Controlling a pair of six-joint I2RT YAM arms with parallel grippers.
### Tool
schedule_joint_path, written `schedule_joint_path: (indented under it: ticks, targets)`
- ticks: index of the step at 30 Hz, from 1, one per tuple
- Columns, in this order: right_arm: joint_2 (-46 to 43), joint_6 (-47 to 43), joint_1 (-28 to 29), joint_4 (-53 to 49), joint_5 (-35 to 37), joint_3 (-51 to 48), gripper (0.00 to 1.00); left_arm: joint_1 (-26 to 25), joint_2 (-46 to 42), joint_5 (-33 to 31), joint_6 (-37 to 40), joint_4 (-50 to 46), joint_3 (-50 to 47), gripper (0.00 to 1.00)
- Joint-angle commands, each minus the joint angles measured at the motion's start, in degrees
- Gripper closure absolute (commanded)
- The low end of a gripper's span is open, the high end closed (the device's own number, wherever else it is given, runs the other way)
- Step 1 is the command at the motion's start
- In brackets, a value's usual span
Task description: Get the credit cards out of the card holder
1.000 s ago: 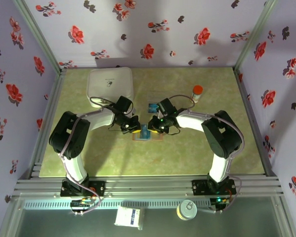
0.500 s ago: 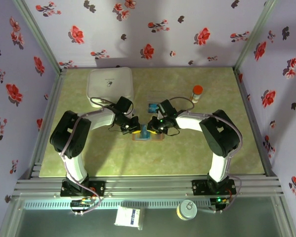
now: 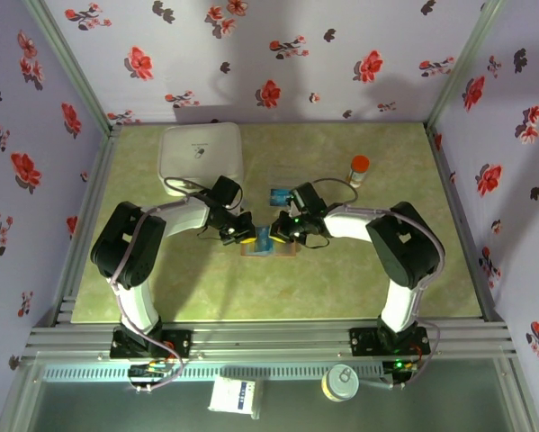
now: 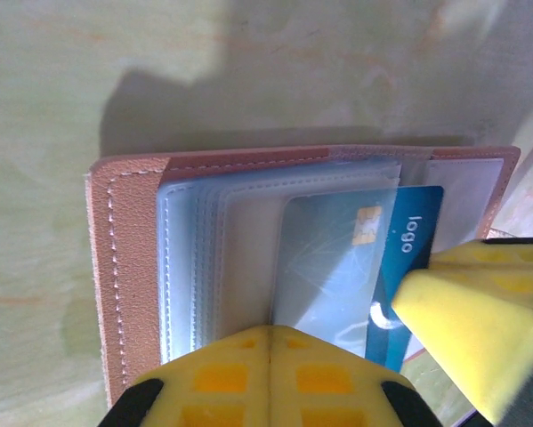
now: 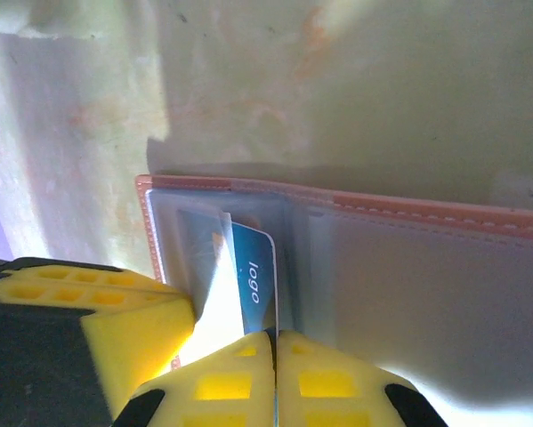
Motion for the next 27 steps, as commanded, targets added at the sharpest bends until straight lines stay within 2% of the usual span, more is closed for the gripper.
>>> schedule_joint_path:
  ticks: [1,15,21,27]
  targets:
    - [-2.73,-0.12,-0.89,-1.75,1.49,-1.88,0.92,-0.09,0.74,-0.75,1.14,-2.08,-0.43,1.00]
    - [-11.09,-8.81,-1.84,-13.09,6.90,-1.80,0.98,-0.09,-2.33,-0.53,-1.42,0.64,-0.97,1.00]
    - [-12.66,-19.07,-2.67,-19.60,9.58,2.44,1.00,-0.01,-4.61,-0.46,-2.13,1.67,-1.40,1.00]
    - [-10.50,-36.38,-3.12,-27.35,11.06,9.64,1.00,0.62,-6.11,-1.06,-2.15,2.23,-2.84,1.00]
